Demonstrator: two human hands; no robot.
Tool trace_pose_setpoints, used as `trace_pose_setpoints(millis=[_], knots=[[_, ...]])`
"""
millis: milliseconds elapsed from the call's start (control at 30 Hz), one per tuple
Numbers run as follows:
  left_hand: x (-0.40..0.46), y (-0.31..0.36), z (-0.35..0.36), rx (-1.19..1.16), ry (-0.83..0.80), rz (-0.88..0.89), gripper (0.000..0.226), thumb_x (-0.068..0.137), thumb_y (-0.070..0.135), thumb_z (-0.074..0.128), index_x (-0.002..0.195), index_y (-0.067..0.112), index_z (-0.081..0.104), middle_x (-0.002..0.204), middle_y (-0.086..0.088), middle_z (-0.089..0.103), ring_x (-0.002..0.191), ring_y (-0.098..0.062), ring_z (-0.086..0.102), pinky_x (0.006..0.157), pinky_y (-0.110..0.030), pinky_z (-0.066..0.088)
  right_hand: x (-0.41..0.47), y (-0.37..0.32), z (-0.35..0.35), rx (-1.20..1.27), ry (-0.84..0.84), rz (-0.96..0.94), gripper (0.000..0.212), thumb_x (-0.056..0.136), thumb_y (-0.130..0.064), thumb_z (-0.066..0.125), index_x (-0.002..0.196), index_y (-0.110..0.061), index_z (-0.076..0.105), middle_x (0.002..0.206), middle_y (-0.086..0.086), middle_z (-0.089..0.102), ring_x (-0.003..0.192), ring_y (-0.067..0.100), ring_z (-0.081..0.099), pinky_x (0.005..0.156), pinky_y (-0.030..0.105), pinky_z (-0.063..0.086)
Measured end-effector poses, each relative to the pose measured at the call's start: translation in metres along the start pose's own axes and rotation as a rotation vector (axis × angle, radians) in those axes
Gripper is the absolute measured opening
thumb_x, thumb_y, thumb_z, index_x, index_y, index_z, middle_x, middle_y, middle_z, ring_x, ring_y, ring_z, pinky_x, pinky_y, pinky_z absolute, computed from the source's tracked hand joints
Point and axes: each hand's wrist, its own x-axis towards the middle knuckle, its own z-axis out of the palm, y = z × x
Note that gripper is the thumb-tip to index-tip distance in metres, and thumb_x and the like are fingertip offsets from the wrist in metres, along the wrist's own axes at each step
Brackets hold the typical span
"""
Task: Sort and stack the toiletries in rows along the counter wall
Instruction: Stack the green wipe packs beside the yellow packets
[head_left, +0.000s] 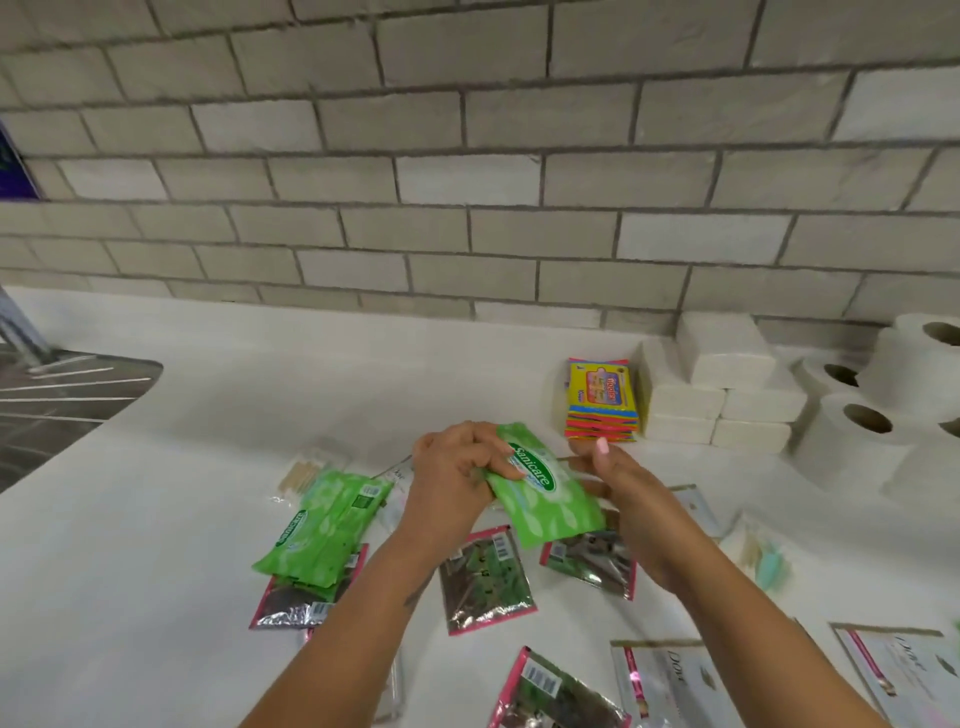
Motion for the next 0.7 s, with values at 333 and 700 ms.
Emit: trace_pose_setpoints(millis=[333, 700], knots=[[0.015, -0.03, -0.021, 0.029, 0.136, 0.02, 0.041, 0.071, -0.007, 0.068, 0.077, 0.034, 0.068, 0.129, 0.02, 0.046, 0.122, -0.006, 0.039, 0.098, -0.012, 0.034, 0.035, 0.01, 0.04, 0.279, -0.063, 0.173, 0.042, 0.067, -0.017, 0.068, 0.107, -0.003, 0.065, 0.1, 0.016, 0.072, 0.085, 0.026, 0.071, 0.07, 0.032, 0.058], [0.064, -0.044, -0.036, -0.618, -0.058, -0.856, 0.026, 0.088, 0.03, 0.063, 0.098, 0.006, 0.065, 0.093, -0.016, 0.073, 0.078, -0.03, 0.071, 0.07, -0.038, 0.06, 0.07, 0.017, 0.069, 0.064, 0.128, 0.067, 0.035, 0.077, -0.005, 0.071, 0.111, -0.001, 0.064, 0.095, 0.014, 0.073, 0.083, 0.027, 0.071, 0.071, 0.034, 0.056]])
